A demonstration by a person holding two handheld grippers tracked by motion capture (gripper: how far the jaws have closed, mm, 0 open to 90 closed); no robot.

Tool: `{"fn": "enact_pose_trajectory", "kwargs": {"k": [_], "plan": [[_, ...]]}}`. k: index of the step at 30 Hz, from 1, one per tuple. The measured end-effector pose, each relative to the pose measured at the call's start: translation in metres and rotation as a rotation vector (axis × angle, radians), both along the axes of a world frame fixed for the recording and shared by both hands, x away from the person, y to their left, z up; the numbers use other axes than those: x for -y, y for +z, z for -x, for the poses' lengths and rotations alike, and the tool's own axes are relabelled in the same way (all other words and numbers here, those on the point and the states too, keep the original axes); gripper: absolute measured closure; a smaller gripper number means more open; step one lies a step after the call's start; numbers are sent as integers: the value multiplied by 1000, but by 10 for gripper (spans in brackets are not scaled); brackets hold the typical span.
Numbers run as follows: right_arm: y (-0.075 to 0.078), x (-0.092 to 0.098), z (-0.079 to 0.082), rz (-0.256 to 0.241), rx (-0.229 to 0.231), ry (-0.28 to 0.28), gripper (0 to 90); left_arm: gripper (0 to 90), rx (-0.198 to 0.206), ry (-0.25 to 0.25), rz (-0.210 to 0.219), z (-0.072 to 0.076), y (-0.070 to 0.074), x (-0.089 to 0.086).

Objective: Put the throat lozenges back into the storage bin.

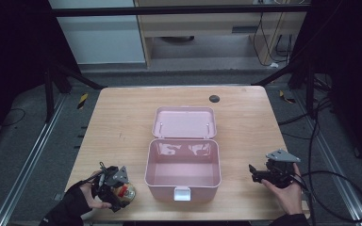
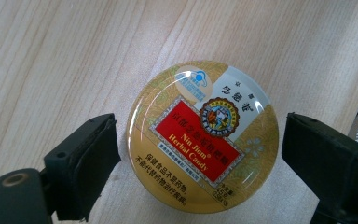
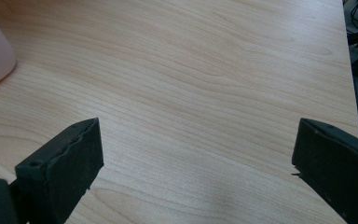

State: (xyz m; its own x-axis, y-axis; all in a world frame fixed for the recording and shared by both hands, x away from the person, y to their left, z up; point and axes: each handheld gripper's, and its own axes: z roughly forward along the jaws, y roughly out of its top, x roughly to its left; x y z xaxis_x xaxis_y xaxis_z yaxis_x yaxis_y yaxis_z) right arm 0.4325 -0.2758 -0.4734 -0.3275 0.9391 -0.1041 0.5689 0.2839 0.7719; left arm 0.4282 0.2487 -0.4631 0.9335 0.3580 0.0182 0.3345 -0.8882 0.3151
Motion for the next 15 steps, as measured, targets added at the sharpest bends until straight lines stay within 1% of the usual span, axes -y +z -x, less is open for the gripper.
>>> {"fn": "enact_pose_trajectory", "kwargs": {"k": [3, 7, 15], "plan": [[0, -1, 0, 5, -4, 5, 24, 127, -3, -2, -4, -1, -1, 1], [-1, -1, 0, 9, -8, 9, 24, 151, -18, -4, -15, -2, -4, 3], [0, -1, 0, 11, -9, 14, 25, 191, -23, -9, -29, -3, -7, 6]]}}
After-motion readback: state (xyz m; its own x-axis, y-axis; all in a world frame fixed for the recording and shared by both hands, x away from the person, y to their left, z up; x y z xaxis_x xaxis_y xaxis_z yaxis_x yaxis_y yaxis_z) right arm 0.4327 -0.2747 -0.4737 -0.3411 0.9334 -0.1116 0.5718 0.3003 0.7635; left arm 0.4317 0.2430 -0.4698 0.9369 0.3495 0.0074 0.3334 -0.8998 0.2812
